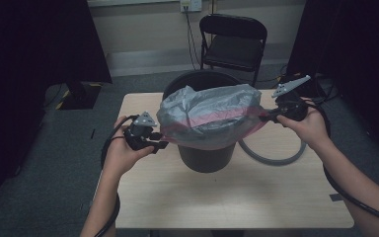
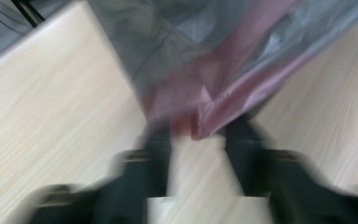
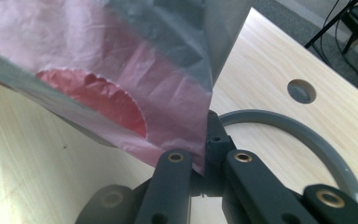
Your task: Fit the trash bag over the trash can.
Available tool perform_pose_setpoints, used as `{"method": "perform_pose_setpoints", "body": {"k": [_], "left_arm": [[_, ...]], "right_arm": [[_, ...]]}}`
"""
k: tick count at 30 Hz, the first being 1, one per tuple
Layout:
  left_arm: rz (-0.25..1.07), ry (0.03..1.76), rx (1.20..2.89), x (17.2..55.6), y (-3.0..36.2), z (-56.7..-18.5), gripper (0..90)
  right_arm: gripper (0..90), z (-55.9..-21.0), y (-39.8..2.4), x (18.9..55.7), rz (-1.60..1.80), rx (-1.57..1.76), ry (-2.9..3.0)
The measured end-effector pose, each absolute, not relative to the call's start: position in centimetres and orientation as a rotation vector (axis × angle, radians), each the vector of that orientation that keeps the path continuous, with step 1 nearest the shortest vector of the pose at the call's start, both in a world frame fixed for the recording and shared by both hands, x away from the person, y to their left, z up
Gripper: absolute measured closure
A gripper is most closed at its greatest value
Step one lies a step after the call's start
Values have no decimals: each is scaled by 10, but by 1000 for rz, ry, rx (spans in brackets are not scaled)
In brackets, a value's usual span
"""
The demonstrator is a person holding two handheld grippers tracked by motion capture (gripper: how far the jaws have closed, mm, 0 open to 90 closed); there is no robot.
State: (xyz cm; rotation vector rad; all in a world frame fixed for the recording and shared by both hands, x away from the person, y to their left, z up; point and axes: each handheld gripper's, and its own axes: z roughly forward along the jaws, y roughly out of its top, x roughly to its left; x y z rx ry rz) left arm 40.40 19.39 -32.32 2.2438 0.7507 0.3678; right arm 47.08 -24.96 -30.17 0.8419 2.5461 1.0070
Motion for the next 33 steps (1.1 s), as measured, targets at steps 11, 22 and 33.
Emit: {"method": "perform_pose_setpoints", "body": {"k": [11, 22, 33], "left_arm": [[472, 768, 2142, 391, 203, -305, 260], [523, 841, 2023, 408, 207, -295, 470], [526, 836, 1996, 409, 209, -284, 525]], "right_arm": [[889, -279, -242, 454, 1046, 758, 2566], [530, -264, -240, 448, 1047, 735, 2527], [430, -253, -256, 445, 1119, 784, 2456]]}}
